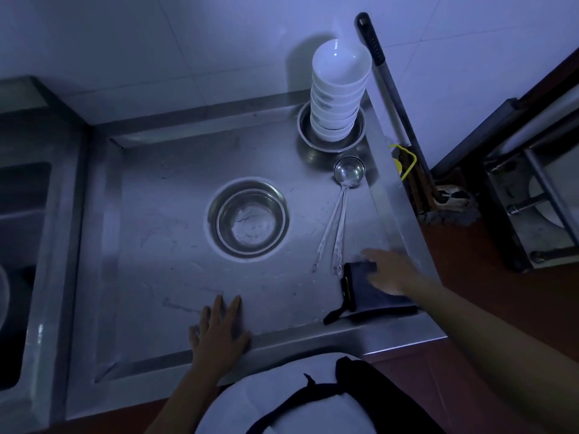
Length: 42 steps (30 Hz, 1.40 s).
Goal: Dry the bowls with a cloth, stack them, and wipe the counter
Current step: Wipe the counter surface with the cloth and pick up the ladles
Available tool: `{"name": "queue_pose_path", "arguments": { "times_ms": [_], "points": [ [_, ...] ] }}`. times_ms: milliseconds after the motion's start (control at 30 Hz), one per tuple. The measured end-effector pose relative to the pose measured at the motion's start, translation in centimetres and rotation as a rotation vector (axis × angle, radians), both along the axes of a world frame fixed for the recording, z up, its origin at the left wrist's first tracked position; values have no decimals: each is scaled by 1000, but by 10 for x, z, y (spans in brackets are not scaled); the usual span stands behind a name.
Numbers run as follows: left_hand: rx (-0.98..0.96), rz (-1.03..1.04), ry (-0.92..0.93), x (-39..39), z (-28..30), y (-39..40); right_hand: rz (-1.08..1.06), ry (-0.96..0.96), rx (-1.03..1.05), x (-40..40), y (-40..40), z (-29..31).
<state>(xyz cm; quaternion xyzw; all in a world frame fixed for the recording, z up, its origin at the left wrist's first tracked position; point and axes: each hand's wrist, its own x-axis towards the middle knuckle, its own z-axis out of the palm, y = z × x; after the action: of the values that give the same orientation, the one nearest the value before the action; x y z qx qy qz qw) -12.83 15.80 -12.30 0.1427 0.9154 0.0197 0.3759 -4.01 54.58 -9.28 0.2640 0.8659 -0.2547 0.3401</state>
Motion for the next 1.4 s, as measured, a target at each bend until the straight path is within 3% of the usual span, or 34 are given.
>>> {"name": "queue_pose_path", "arguments": {
  "times_ms": [133, 300, 400, 500, 667, 800, 967, 1167, 1400],
  "points": [
    [15, 4, 26, 2, 0, 3, 223, -130, 233, 29, -6, -3],
    [24, 12, 33, -3, 5, 7, 341, -202, 288, -1, -17, 5],
    [270, 123, 54, -12, 21, 18, 411, -155, 163, -10, -25, 18],
    [597, 248, -138, -24, 50, 37, 437, -55, 90, -20, -36, 43],
    [822, 52, -424, -63, 92, 72, 482, 254, -94, -62, -69, 101],
    [923, 108, -374, -102, 109, 86, 321, 425, -305, -107, -87, 120],
    [884, 105, -202, -156, 98, 77, 77, 575, -418, -152, -95, 83],
    [832, 235, -97, -226, 70, 111, -199, 740, -267, -204, -96, 10],
    [868, 192, -191, -331, 69, 205, -547, 933, -60, -244, -73, -17]
  ]
}}
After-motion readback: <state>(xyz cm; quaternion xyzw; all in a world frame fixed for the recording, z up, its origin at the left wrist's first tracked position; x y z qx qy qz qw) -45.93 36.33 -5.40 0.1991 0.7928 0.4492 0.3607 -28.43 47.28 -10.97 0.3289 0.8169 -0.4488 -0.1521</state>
